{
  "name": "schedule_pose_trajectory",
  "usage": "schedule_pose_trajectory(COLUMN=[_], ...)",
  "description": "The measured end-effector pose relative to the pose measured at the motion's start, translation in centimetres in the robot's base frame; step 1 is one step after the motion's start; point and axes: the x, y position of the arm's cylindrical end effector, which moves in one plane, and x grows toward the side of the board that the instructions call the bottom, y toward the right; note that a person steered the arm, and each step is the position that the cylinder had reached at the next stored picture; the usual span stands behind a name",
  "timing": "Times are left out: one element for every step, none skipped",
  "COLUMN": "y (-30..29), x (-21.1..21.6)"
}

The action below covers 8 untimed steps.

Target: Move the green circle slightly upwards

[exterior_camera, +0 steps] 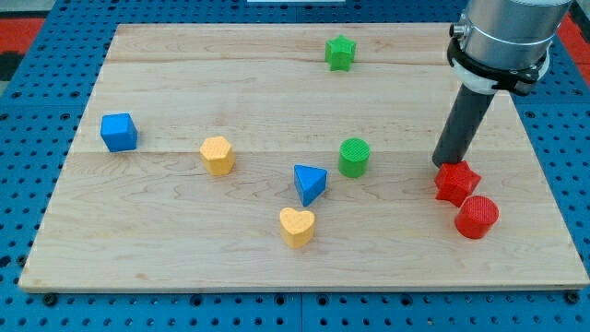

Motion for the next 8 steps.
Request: schedule_pose_trajectory(y=[0.0, -0.1, -2.1, -4.8, -5.9, -7.3, -7.9, -7.9], x=[0.0, -0.9, -2.3, -3.5, -3.1, -3.0, -3.0, -3.0])
